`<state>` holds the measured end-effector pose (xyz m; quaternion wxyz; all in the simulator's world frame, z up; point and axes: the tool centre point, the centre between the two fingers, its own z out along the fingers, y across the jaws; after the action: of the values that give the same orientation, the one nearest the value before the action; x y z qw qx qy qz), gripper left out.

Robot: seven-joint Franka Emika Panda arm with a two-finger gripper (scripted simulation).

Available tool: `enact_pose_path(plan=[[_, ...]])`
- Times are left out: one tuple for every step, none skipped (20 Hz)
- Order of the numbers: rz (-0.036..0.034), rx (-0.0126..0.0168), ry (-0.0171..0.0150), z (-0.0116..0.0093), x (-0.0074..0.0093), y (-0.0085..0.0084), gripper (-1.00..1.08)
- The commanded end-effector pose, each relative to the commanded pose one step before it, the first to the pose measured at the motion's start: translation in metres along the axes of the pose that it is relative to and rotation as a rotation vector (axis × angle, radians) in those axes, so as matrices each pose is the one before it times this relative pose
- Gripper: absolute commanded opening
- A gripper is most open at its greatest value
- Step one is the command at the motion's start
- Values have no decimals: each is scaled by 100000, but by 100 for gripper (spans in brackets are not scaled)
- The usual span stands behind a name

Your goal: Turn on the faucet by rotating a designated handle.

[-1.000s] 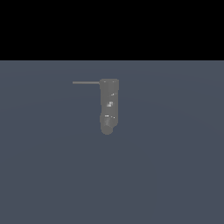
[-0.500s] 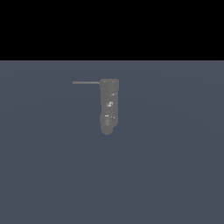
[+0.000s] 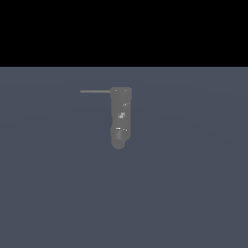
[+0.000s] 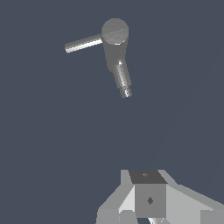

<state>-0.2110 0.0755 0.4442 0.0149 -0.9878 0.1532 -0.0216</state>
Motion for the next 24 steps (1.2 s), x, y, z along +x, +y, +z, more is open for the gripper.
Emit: enact_pose_path(plan=[[5245, -103, -77, 1048, 516, -1269, -100], [2043, -58, -31, 410, 208, -505, -100], [2044, -57, -32, 410, 209, -505, -100], [2043, -56, -32, 410, 209, -506, -100], [2042, -55, -33, 409, 210, -506, -100], [2039, -54, -33, 409, 210, -506, -100], [2038, -53, -34, 408, 211, -506, -100], [2033, -52, -34, 407, 211, -506, -100], [2031, -51, -34, 406, 212, -504, -100], [2024, -51, -35, 405, 212, -504, -100], [2019, -50, -35, 404, 212, -502, -100], [2014, -50, -35, 402, 212, -500, -100], [2005, -49, -35, 400, 212, -499, -100], [1997, -49, -34, 398, 212, -497, -100], [1989, -49, -34, 396, 212, -494, -100], [1978, -49, -34, 393, 212, -492, -100], [1968, -49, -33, 391, 212, -489, -100], [1958, -49, -32, 388, 212, -486, -100], [1947, -49, -31, 386, 212, -483, -100], [1936, -50, -30, 383, 211, -480, -100], [1924, -50, -28, 381, 211, -477, -100], [1914, -51, -27, 378, 211, -473, -100], [1904, -52, -25, 376, 211, -470, -100], [1891, -53, -23, 373, 210, -467, -100]])
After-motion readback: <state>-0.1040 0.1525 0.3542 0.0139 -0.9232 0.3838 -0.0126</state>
